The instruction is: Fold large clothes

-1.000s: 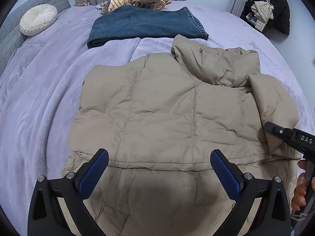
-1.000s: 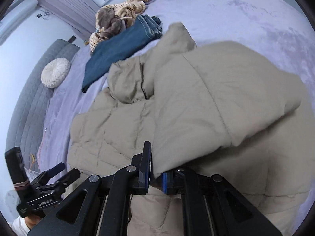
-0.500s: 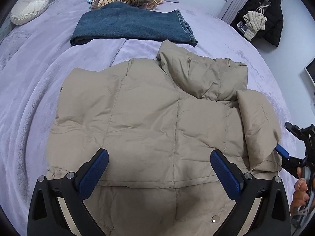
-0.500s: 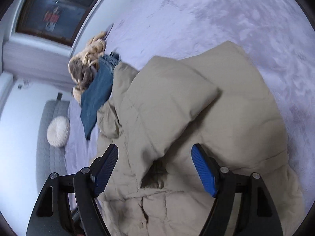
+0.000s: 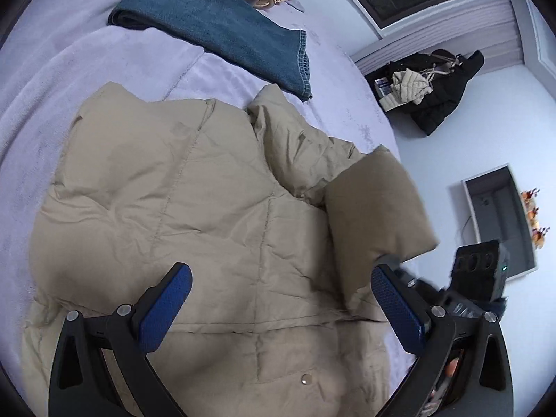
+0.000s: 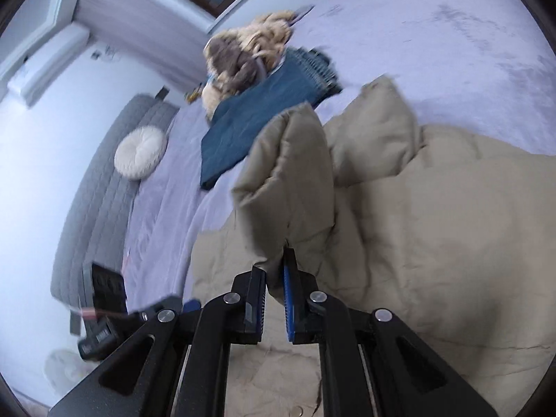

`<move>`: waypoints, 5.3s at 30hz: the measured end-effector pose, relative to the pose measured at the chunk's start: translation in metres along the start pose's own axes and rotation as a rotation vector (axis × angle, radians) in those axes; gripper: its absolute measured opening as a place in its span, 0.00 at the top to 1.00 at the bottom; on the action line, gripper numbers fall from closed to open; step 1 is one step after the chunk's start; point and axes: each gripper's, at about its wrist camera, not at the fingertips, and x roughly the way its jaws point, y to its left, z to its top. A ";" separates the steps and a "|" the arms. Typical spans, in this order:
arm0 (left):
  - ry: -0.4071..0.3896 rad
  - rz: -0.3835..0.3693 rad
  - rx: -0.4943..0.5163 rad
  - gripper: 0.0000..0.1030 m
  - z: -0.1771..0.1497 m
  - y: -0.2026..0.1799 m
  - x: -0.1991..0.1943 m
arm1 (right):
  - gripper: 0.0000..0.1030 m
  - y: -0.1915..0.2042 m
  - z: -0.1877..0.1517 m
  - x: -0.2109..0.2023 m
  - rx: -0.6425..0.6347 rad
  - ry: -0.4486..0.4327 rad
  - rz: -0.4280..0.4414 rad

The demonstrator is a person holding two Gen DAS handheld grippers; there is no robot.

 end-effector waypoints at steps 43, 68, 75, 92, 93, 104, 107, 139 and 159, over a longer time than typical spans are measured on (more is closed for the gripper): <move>-0.032 0.466 0.321 0.28 -0.017 -0.015 0.048 | 0.80 -0.215 -0.065 -0.104 0.539 -0.078 -0.184; 0.020 0.528 0.465 0.84 -0.017 -0.028 0.115 | 0.98 -0.203 -0.015 -0.077 0.212 -0.043 -0.474; 0.006 0.557 0.442 0.84 -0.020 -0.040 0.090 | 0.92 -0.192 -0.014 -0.096 0.208 -0.032 -0.471; 0.044 0.622 0.329 0.49 -0.093 -0.053 0.011 | 0.92 -0.157 -0.091 -0.150 0.304 0.110 -0.379; 0.029 0.624 0.326 0.11 -0.098 -0.055 0.005 | 0.92 -0.155 -0.095 -0.152 0.306 0.118 -0.378; 0.021 0.710 0.282 0.01 -0.148 -0.073 -0.028 | 0.46 -0.145 -0.115 -0.181 0.321 0.150 -0.358; 0.059 0.728 0.243 0.01 -0.167 -0.072 -0.033 | 0.39 -0.139 -0.123 -0.188 0.306 0.161 -0.333; 0.257 0.706 0.150 0.01 -0.255 0.026 -0.133 | 0.14 -0.067 -0.268 -0.192 0.489 0.173 -0.305; 0.271 0.268 -0.260 0.01 -0.281 0.124 -0.168 | 0.00 -0.118 -0.345 -0.210 0.880 0.074 -0.230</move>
